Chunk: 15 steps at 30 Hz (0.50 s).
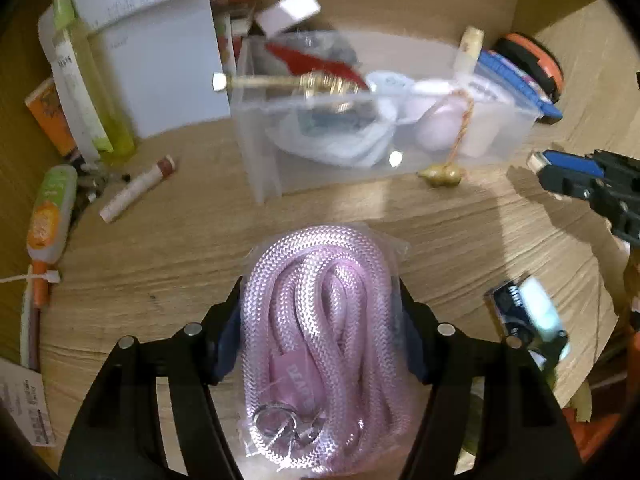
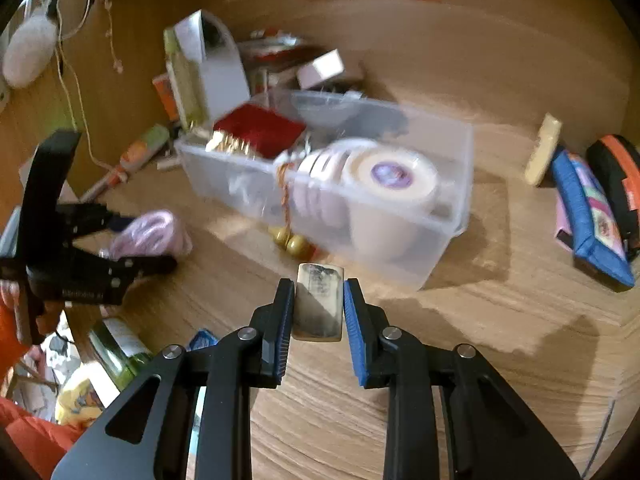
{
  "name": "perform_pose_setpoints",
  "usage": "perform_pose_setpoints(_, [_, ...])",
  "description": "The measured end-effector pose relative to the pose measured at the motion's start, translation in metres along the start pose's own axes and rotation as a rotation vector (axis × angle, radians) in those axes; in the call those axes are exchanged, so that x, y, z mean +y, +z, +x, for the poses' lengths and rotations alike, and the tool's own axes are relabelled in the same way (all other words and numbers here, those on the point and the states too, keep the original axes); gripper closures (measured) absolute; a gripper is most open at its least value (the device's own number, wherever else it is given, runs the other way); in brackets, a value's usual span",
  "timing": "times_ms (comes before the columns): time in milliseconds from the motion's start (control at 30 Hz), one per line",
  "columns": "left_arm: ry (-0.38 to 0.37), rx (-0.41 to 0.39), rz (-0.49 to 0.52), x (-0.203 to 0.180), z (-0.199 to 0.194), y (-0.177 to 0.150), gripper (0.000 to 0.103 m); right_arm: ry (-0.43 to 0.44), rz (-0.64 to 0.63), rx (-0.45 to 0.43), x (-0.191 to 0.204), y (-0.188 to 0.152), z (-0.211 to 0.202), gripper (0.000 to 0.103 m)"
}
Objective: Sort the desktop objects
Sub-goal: 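Lift the pink rope with the left gripper while the right grasps the small tile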
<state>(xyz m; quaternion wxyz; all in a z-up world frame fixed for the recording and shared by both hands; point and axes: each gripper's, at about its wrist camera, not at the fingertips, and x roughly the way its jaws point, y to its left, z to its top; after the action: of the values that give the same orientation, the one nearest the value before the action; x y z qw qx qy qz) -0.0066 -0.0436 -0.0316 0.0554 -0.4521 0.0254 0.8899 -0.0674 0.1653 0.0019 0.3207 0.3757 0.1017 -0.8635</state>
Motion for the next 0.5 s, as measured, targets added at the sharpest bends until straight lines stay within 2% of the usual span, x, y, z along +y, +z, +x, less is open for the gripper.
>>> perform_pose_setpoints(133, [-0.007, -0.079, 0.008, -0.007, -0.014, 0.015, 0.038, -0.03, 0.024, -0.046, -0.005, 0.009, -0.014, 0.08])
perform_pose_setpoints(500, [-0.113, -0.319, -0.032, 0.008, -0.068, 0.067, 0.038, -0.08, 0.071, -0.143, -0.024, 0.038, -0.039, 0.08])
